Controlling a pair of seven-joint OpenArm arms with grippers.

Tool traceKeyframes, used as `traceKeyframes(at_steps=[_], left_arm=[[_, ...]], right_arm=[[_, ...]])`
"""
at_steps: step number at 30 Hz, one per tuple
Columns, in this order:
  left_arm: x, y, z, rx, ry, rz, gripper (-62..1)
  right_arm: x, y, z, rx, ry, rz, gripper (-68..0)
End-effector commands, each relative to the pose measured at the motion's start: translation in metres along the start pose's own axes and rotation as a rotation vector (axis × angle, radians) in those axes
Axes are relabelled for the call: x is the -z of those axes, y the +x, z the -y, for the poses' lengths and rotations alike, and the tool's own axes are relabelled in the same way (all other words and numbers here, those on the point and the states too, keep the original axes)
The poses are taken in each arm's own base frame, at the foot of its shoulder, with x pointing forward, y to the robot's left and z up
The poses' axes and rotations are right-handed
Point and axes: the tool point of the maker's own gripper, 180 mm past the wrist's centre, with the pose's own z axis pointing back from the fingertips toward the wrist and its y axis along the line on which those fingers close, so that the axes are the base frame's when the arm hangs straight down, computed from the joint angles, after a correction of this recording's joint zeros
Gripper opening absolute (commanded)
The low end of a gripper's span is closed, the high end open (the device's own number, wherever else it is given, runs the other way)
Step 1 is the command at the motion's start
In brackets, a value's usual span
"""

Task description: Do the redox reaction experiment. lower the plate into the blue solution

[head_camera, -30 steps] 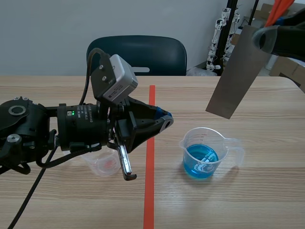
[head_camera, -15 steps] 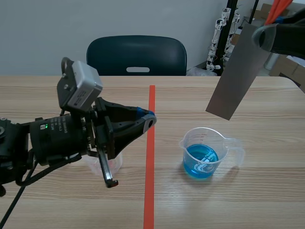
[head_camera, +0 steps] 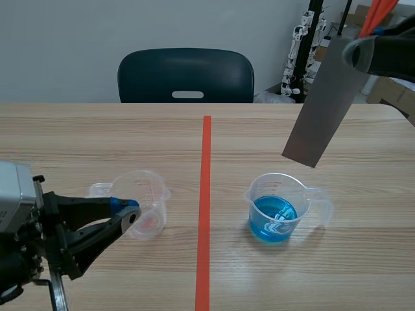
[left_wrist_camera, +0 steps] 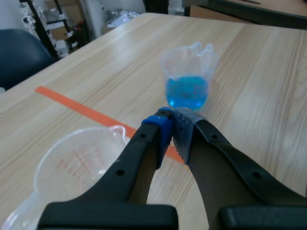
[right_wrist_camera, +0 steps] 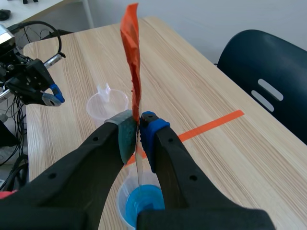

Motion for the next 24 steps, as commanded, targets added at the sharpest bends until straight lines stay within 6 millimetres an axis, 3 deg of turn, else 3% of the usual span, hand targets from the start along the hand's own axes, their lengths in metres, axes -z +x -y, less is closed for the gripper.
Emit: traceKeyframes(at_steps=[1,13,18,24], left_arm=[[-0.003,0.002,0.005,-0.013,0.012,0.035,-58.2],[-0.059,-0.048,0.023,-0.117,0.15,0.096,-58.1],[-0.078,-0.043,0.041,-0.087,0.162,0.217,-58.1],[-0.085,-0.042,0.058,-0.027,0.17,0.269,-57.0]], right_arm=[[-0.001,0.013,0.002,0.0,-0.002,0.038,-66.9],[0.006,0.002,0.002,0.04,-0.002,0.02,-66.9],[0.009,-0.012,0.013,0.063,-0.043,0.006,-66.9],[0.012,-0.03,0.023,0.06,-0.073,-0.013,-66.9]])
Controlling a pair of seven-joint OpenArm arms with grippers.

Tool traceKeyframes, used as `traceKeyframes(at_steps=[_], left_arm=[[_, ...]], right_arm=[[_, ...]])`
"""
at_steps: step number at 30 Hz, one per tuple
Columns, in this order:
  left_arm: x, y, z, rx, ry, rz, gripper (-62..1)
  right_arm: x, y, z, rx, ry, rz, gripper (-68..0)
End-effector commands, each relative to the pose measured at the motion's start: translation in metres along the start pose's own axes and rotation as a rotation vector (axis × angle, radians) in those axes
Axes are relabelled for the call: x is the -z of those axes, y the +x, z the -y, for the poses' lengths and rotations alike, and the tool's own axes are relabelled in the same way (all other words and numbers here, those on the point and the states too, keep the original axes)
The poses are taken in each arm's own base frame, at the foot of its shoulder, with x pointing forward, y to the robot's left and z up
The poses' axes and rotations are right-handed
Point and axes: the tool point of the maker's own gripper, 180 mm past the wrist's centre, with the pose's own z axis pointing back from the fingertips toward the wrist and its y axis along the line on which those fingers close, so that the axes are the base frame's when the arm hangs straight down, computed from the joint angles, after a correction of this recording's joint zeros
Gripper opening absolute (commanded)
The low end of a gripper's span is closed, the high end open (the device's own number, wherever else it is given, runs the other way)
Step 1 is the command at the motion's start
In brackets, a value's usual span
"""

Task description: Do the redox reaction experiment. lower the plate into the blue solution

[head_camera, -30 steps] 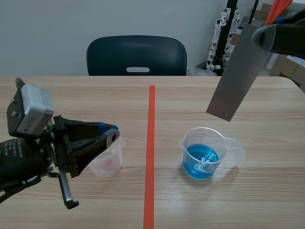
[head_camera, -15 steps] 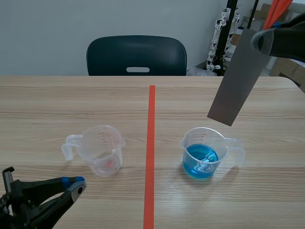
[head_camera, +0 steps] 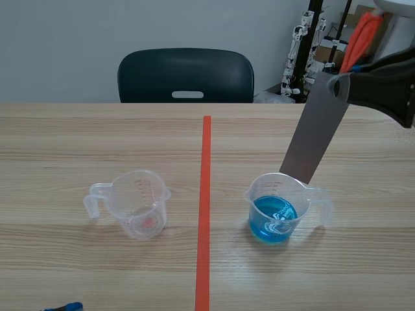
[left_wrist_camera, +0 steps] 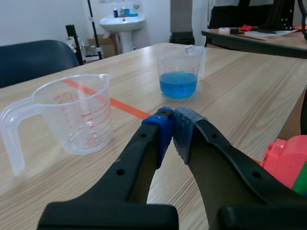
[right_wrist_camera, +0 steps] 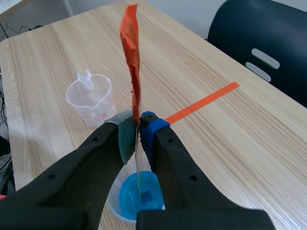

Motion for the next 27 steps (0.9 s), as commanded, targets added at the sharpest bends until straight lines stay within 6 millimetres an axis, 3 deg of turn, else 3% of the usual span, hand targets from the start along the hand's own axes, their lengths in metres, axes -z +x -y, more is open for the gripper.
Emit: traceKeyframes(at_steps=[1,3,7,9,16,27], left_arm=[[0.001,0.011,0.003,0.003,0.014,0.062,-54.0],[0.0,0.013,0.007,-0.003,0.027,0.081,-44.6],[0.003,0.015,0.011,-0.013,0.055,0.115,-17.0],[0.006,0.015,0.013,-0.02,0.065,0.123,-11.3],[0.014,0.016,0.014,-0.025,0.117,0.157,-6.7],[0.021,0.013,0.033,-0.014,0.044,0.152,-6.7]], right_arm=[[0.002,0.01,0.002,-0.017,-0.004,0.034,-66.9],[0.006,0.005,0.005,-0.026,-0.02,0.028,-66.9],[0.013,-0.004,0.004,-0.016,-0.017,0.017,-66.9],[0.016,-0.007,0.004,-0.01,-0.015,0.015,-66.9],[0.024,-0.016,-0.001,-0.015,-0.003,-0.004,-66.9],[0.03,-0.042,0.007,-0.028,-0.026,-0.061,-66.9]])
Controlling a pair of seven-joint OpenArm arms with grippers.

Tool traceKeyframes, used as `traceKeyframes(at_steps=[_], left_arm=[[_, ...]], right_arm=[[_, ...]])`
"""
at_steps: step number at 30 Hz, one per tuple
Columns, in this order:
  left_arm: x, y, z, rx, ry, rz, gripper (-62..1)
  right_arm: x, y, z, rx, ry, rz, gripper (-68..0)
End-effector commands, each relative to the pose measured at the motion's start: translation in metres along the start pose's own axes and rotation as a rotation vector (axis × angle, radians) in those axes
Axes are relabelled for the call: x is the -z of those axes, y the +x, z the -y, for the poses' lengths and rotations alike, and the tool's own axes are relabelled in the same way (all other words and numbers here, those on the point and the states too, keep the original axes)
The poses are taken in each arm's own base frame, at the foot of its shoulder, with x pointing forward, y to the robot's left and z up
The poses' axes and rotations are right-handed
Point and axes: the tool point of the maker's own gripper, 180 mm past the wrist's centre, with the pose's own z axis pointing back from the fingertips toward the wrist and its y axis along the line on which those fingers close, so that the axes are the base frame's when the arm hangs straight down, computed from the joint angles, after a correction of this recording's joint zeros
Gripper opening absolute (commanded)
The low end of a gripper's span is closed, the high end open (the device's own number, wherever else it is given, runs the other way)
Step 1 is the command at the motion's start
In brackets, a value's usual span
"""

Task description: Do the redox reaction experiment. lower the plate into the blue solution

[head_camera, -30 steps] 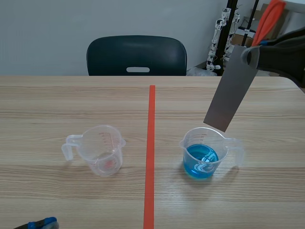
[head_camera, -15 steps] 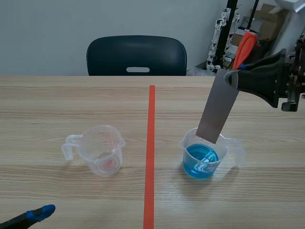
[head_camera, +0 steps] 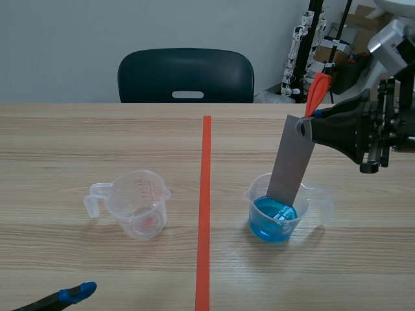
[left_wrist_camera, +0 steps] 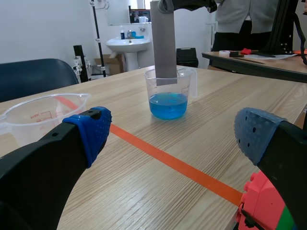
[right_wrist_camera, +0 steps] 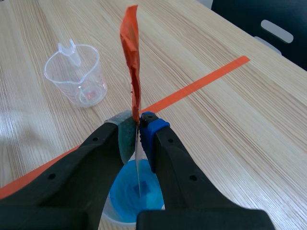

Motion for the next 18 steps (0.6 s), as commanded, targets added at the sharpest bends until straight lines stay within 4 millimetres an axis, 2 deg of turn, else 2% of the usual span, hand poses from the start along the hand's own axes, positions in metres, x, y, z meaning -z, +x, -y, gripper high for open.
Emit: traceKeyframes(at_steps=[1,9,18], left_arm=[[0.001,0.012,0.001,-0.007,0.011,0.058,-6.7],[0.001,0.012,0.001,-0.006,0.01,0.057,-6.7],[0.0,0.012,0.001,0.002,0.009,0.056,-6.7]], right_arm=[[-0.003,0.009,0.007,-0.018,-0.015,0.02,-66.9],[0.003,-0.003,0.009,-0.042,-0.022,0.008,-66.9],[0.014,-0.019,-0.003,-0.061,0.004,-0.019,-66.9]])
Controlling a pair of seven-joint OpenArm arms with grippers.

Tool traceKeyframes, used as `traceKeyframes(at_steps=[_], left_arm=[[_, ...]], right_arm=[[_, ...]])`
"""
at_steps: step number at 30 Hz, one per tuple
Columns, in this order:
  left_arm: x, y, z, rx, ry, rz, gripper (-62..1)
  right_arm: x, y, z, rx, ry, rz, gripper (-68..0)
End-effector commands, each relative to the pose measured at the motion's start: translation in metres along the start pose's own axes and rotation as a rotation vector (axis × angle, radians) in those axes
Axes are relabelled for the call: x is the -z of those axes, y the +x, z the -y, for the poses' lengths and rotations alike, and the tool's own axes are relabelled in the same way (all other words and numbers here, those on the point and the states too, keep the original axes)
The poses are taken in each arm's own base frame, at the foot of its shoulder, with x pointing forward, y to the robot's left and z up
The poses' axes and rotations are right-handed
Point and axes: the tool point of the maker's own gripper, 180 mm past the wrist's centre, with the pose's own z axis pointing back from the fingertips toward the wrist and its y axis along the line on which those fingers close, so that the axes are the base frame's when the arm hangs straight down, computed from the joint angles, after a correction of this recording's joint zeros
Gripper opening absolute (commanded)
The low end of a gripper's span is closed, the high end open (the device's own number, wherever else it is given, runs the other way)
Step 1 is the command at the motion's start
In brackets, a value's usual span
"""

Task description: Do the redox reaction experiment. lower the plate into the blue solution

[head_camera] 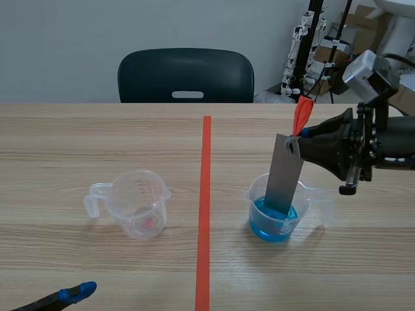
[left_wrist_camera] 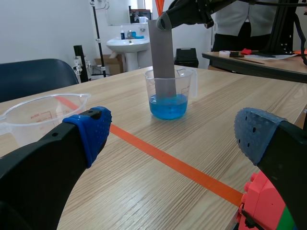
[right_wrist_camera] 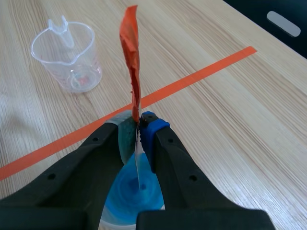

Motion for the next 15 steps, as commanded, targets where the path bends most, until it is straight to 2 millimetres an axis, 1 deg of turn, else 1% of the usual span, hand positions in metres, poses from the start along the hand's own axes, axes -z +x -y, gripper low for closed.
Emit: traceKeyframes(at_steps=[1,6,11,15], left_arm=[[0.0,0.012,0.001,0.014,0.007,0.055,-6.7],[0.0,0.012,0.001,0.023,0.006,0.054,-6.6],[0.0,0.012,0.0,0.023,0.006,0.054,-6.7],[0.0,0.012,0.0,0.023,0.006,0.054,-6.7]], right_arm=[[-0.001,0.003,0.001,-0.01,-0.003,0.012,-66.9],[0.004,-0.008,-0.009,-0.018,0.017,-0.007,-66.9],[0.004,-0.01,-0.012,-0.011,0.02,-0.002,-66.9],[0.006,-0.013,-0.013,-0.041,0.022,-0.01,-66.9]])
